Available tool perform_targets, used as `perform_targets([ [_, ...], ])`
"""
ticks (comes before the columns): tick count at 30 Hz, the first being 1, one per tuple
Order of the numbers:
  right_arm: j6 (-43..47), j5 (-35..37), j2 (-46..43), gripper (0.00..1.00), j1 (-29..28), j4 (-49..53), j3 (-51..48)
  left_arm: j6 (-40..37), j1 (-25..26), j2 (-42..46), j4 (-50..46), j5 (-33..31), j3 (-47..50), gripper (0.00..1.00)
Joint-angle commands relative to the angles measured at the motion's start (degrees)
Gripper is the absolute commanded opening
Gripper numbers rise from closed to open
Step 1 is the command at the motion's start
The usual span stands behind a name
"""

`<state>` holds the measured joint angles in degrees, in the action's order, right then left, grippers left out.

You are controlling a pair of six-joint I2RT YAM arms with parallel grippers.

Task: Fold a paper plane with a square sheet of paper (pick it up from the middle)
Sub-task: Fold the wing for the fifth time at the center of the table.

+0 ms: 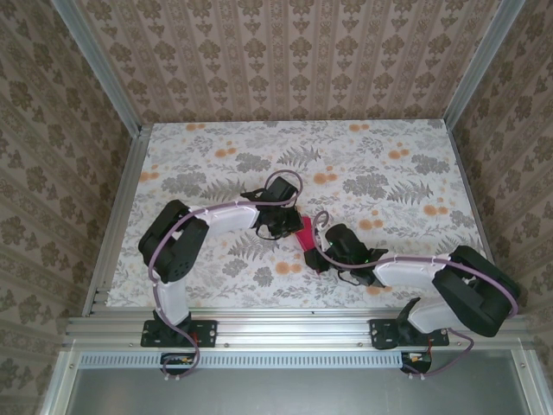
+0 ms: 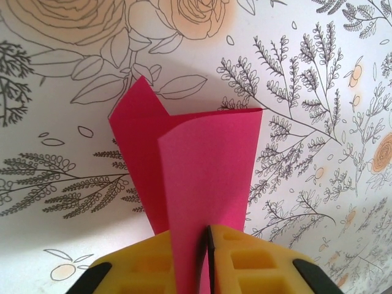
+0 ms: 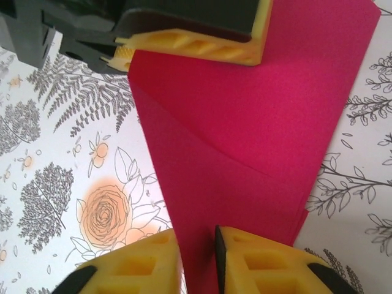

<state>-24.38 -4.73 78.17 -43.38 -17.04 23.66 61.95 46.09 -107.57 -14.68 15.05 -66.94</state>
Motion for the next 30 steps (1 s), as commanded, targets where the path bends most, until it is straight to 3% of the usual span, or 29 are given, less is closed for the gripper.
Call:
perform_targets([
  [1, 4.44, 6.27, -1.90, 0.33, -2.09, 6.52, 2.32, -0.16, -0.06, -0.45, -1.57, 0.46, -1.36, 0.14],
  [7, 10.16, 19.60, -3.11, 0.47, -7.90, 10.77, 3.58, -0.34, -0.05, -0.53, -2.04, 0.69, -1.53, 0.11],
  [19, 17.44, 28.39, 4.02, 0.50, -13.96, 10.39, 7.77, -0.69, -0.16, -0.98, -2.45, 1.08, -2.19, 0.11],
  [22, 17.71, 30.37, 5.77, 0.45, -14.62, 10.97, 8.68, -0.70, -0.12, -0.97, -2.44, 1.21, -2.15, 0.11],
  [30, 16.71, 30.86, 6.16, 0.12, -14.90, 10.40, 8.33, -0.95, -0.17, -0.93, -2.88, 1.23, -2.37, 0.11],
])
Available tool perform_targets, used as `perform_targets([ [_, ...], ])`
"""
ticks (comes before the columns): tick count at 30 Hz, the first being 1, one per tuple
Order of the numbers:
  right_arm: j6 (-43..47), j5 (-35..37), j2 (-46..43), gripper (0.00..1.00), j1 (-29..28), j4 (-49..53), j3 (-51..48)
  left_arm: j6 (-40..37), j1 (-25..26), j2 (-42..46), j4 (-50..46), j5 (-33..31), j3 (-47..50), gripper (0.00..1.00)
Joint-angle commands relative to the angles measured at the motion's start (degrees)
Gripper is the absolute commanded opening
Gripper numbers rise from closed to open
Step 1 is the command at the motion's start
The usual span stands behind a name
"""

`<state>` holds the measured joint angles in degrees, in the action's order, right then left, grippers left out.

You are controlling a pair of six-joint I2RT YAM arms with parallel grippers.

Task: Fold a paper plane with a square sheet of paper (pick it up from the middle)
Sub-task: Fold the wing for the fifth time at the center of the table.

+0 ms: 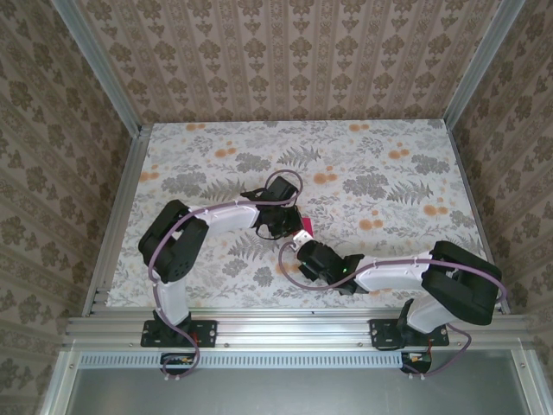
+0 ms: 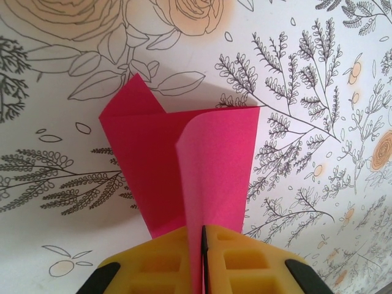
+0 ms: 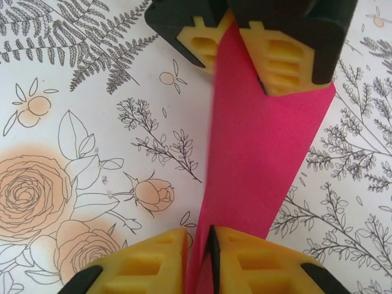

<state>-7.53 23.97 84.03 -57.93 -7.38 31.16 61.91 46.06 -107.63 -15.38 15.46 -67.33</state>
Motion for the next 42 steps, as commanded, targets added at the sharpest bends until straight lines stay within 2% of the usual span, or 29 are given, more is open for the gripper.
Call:
perform_targets([
  [1, -0.43, 2.09, 0.26, 0.10, -0.34, 0.70, 0.75, -0.96, -0.18, -0.76, -2.27, 0.72, -1.93, 0.12],
  [4, -2.34, 0.69, -0.19, 0.02, -0.25, -0.20, 0.15, -1.24, -0.24, -0.26, -2.69, 0.62, -2.02, 0.15],
  [6, -4.49, -2.72, -0.82, 0.00, 0.48, -1.73, -0.60, -1.67, -0.29, 0.75, -3.33, 0.12, -2.02, 0.21],
  [8, -7.43, -5.92, -1.50, 0.00, 1.59, -3.63, -1.68, -2.19, -0.40, 2.20, -4.08, -0.87, -1.85, 0.26],
  [9, -8.98, -8.25, -1.88, 0.00, 2.42, -5.14, -2.48, -2.24, -0.55, 3.18, -4.28, -1.40, -1.48, 0.31],
  [11, -12.22, -13.03, -2.37, 0.00, 4.20, -8.30, -3.90, -2.81, -0.89, 5.11, -4.74, -2.32, -0.79, 0.35],
  [13, -15.37, -18.34, -2.64, 0.00, 6.05, -12.31, -5.41, -3.46, -1.07, 7.44, -5.64, -3.75, 0.04, 0.46],
  [16, -20.70, -25.81, -1.58, 0.00, 9.23, -18.75, -7.41, -4.30, -1.32, 10.72, -6.01, -5.52, 2.06, 0.57],
  [19, -25.07, -31.33, 0.79, 0.00, 12.08, -23.37, -8.29, -4.69, -1.33, 13.36, -5.89, -7.01, 3.98, 0.61],
  [23, -30.82, -35.23, 3.42, 0.00, 15.06, -29.11, -9.76, -5.60, -0.55, 15.83, -4.22, -7.45, 6.45, 0.59],
  [30, -37.10, -40.55, 7.48, 0.00, 19.51, -32.36, -10.23, -7.62, 2.56, 15.46, -2.04, -7.36, 7.94, 0.32],
  [33, -40.07, -41.53, 9.07, 0.00, 21.12, -34.19, -10.96, -6.81, 2.97, 14.34, 0.30, -6.10, 8.85, 0.24],
  [42, -47.86, -46.95, 15.08, 0.00, 24.74, -42.53, -12.34, -7.17, 3.56, 9.46, 3.25, -3.81, 7.18, 0.23],
])
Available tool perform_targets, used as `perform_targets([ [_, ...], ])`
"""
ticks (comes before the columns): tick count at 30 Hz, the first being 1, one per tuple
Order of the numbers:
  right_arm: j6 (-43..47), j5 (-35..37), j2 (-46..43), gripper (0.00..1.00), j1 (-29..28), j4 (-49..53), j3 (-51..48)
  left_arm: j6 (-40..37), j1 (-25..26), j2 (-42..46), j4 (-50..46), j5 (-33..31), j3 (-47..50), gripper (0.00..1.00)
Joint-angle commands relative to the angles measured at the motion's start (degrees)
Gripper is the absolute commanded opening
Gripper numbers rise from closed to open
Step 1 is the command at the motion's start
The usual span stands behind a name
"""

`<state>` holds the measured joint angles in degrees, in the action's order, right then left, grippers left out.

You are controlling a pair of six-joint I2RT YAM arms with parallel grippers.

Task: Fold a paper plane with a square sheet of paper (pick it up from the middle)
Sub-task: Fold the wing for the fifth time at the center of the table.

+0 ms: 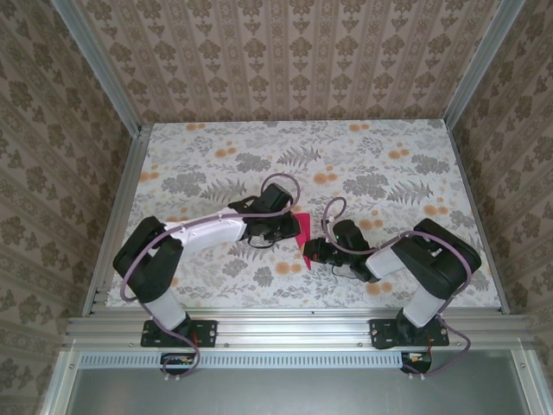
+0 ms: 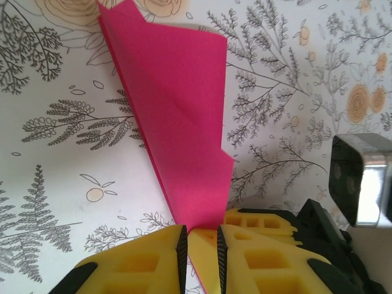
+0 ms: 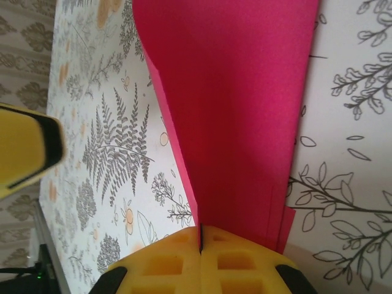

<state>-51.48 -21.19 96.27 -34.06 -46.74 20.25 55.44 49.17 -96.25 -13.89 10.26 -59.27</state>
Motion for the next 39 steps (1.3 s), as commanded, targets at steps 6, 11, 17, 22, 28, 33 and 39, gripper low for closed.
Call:
perform_targets([
  [6, -5.50, -2.45, 4.69, 0.00, 1.28, -5.73, -1.79, -0.99, 0.39, -5.80, 3.92, 2.23, -3.20, 0.23],
  [11, -5.00, -2.33, 4.22, 0.00, 1.37, -4.83, -1.82, -0.85, -0.10, -8.45, 5.93, 2.67, -3.92, 0.23],
  [17, -5.10, -2.32, 4.68, 0.01, 1.37, -4.50, -1.87, -1.27, -0.39, -9.77, 6.20, 2.94, -4.35, 0.23],
  [22, -4.86, -1.59, 3.18, 0.07, 1.37, -3.29, -1.97, -2.00, -0.42, -12.00, 6.20, 3.71, -4.77, 0.22],
  [28, -2.94, 0.03, -1.33, 0.17, 1.37, 4.85, -1.33, -2.84, -0.31, -13.74, 5.98, 4.02, -4.95, 0.22],
  [33, -0.67, 3.20, -7.05, 0.28, 1.32, 15.55, -0.53, -3.29, -0.32, -13.97, 5.52, 4.24, -5.20, 0.22],
  [39, 4.38, 5.29, -12.78, 0.29, 1.10, 30.02, 2.85, -3.92, -0.21, -14.05, 5.12, 4.42, -5.73, 0.22],
])
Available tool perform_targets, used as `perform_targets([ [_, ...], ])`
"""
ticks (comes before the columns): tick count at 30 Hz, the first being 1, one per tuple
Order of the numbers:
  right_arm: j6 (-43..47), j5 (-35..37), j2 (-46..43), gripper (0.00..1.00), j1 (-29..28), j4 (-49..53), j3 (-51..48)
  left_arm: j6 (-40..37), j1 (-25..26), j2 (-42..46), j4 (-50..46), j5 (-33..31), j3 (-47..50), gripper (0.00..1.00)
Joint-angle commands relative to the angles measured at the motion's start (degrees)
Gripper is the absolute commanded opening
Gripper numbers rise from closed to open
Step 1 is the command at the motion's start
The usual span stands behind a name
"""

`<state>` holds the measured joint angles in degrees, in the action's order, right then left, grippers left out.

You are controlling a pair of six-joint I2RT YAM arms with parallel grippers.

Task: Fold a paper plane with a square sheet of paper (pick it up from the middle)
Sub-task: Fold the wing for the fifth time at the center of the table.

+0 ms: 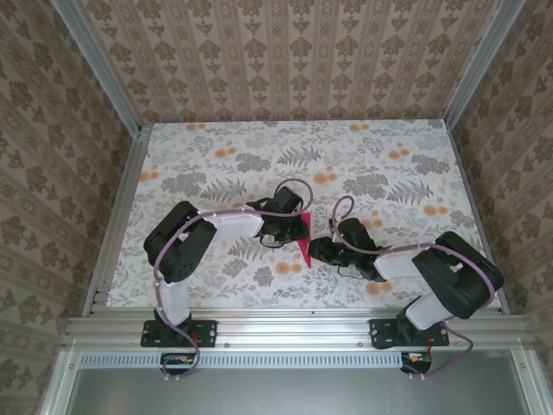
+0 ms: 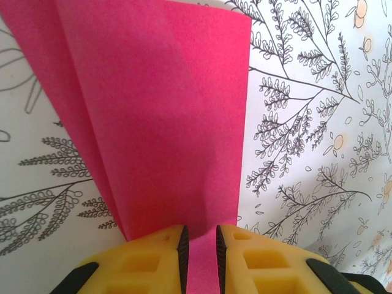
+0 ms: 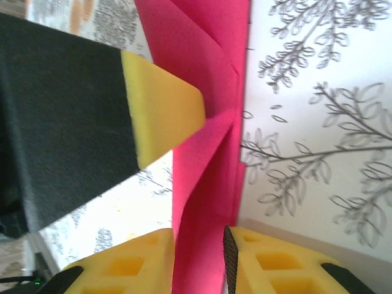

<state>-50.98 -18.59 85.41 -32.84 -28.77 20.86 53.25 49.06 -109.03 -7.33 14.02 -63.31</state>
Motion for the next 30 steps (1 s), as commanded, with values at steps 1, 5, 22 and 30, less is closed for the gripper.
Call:
perform_targets([
  [1, 4.12, 2.17, -2.07, 0.30, -0.18, 12.64, 2.62, -1.81, -0.16, -1.35, -1.45, 0.79, -1.80, 0.22],
  [5, 2.98, -0.71, -2.76, 0.37, -0.23, 12.26, 3.78, -1.77, -0.10, -1.47, -1.63, 1.01, -2.00, 0.22],
  [22, 5.65, 0.29, -1.05, 0.48, -1.63, 17.67, 8.67, -2.19, -0.08, -1.53, -2.18, 1.45, -2.66, 0.21],
  [30, 7.82, 2.87, 1.45, 0.47, -1.61, 22.39, 10.56, -2.28, -0.10, -1.80, -2.42, 1.73, -3.37, 0.21],
])
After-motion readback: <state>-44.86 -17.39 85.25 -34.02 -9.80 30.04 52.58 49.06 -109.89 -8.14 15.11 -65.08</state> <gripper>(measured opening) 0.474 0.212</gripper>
